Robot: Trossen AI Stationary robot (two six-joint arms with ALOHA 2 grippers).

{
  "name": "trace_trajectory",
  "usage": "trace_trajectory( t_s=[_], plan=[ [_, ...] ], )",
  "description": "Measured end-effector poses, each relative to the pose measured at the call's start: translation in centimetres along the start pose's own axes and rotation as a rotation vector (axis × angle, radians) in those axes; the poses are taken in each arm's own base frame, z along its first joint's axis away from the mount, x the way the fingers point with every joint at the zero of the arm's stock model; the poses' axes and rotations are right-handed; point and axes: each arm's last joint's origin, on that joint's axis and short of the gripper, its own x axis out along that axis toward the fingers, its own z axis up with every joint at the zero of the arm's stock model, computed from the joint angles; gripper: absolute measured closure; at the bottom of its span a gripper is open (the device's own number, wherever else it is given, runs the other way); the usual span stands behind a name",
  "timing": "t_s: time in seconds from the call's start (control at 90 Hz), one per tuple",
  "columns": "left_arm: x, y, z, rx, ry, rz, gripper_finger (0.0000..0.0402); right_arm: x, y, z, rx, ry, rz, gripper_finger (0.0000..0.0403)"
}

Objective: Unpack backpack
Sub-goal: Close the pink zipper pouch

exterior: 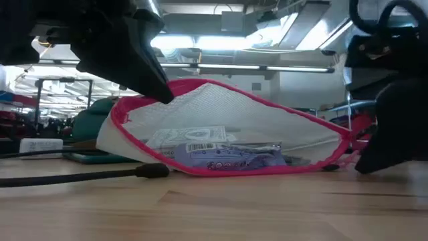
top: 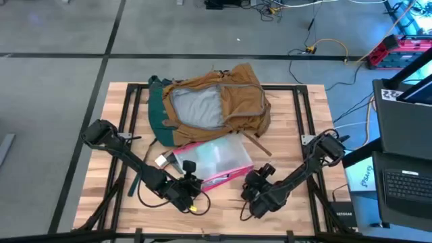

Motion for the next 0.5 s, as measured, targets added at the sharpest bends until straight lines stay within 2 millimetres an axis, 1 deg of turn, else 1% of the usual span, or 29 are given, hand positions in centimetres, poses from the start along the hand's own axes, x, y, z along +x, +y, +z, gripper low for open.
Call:
trace_trajectory(
  t_s=[0.167,0.367,0.5],
  plan=[
    [0.0,0.0,0.0,-0.001,0.0,-0.001,0.0401,0.3,0.5,-0.2,-0.009,-0.048,0.054,0.0199],
    [0.0,0.0,-0.1,0.006,0.011,-0.013,0.0402,1.2,0.1,-1.2,0.018,-0.098,0.091,0.0239],
    [0.0,0.0,-0.2,0.009,0.021,-0.012,0.0402,1.4,0.1,-1.5,0.026,-0.11,0.107,0.0258]
  ],
)
